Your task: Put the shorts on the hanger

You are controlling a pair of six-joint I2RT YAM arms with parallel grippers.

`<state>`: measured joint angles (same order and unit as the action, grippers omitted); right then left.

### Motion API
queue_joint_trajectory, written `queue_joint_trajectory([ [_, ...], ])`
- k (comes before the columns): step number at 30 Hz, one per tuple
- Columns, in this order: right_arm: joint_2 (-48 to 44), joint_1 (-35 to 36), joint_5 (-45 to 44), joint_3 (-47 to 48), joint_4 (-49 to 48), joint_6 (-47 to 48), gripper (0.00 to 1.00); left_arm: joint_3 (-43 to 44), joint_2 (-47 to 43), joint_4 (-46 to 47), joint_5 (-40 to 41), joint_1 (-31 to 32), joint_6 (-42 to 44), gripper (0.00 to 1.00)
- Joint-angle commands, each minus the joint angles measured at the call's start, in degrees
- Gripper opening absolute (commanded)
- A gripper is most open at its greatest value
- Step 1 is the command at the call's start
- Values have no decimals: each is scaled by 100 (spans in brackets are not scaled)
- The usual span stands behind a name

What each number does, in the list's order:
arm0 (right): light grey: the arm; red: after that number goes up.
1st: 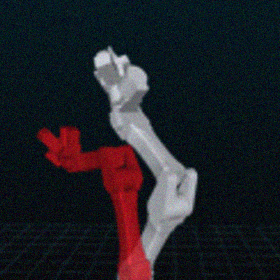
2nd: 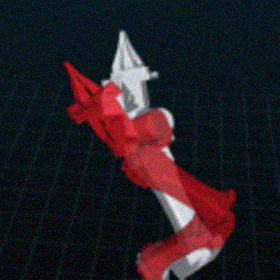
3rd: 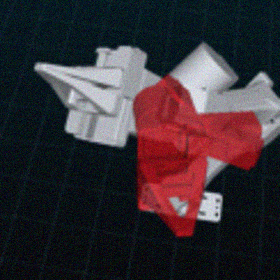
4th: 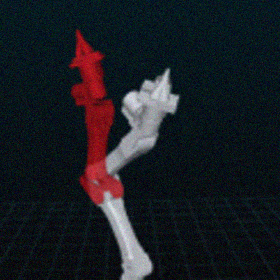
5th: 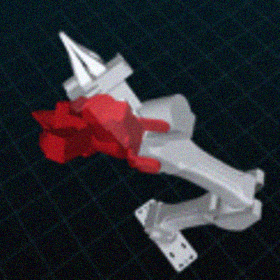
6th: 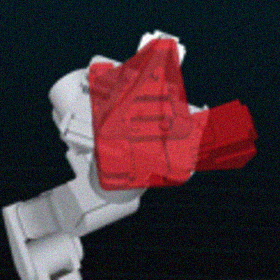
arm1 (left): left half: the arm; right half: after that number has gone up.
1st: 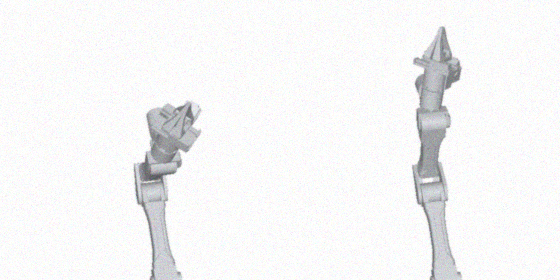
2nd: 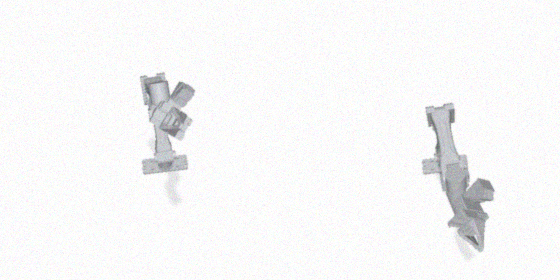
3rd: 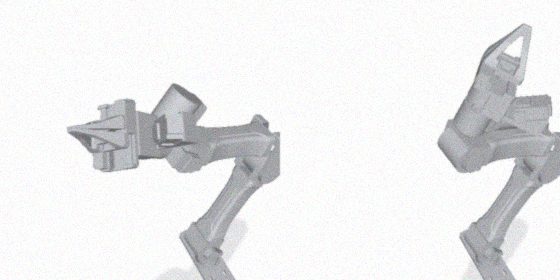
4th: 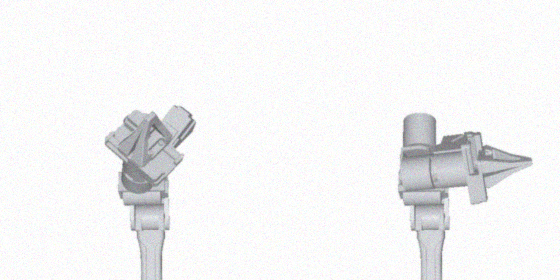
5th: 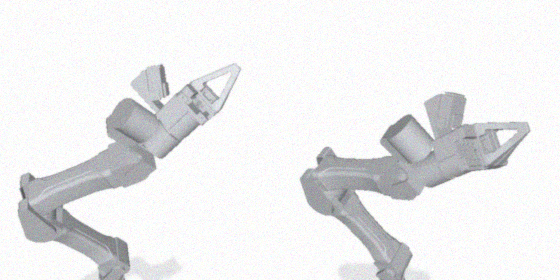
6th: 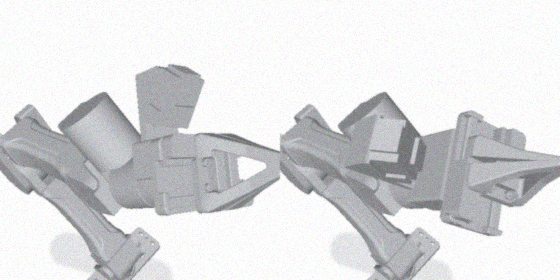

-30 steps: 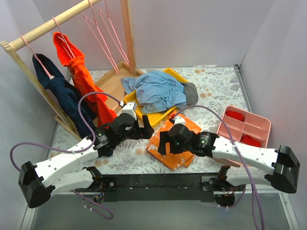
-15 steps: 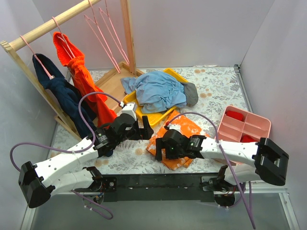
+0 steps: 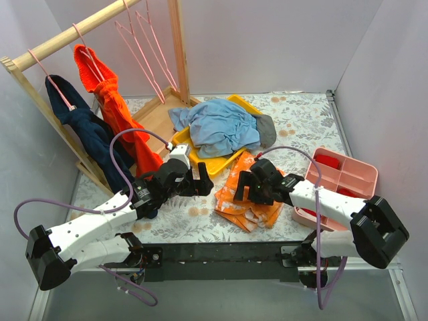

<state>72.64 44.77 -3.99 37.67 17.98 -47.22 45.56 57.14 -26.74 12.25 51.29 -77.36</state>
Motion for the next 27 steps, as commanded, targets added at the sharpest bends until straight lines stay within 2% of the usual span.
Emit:
queue_joint_trajectory([
  [1,197,-688,-313,-155,171,732,99,128,-89,-59,41,-5,46,98],
  [8,610,-1549,-190,38,-93,627,99,199,-63,-94,6,4,72,98],
  [22,1401,-2692,-427,1171,4,293,99,190,-309,-200,41,4,55,98],
  [27,1726,-2886,-454,1409,-14,222,98,181,-344,-209,49,4,55,98],
])
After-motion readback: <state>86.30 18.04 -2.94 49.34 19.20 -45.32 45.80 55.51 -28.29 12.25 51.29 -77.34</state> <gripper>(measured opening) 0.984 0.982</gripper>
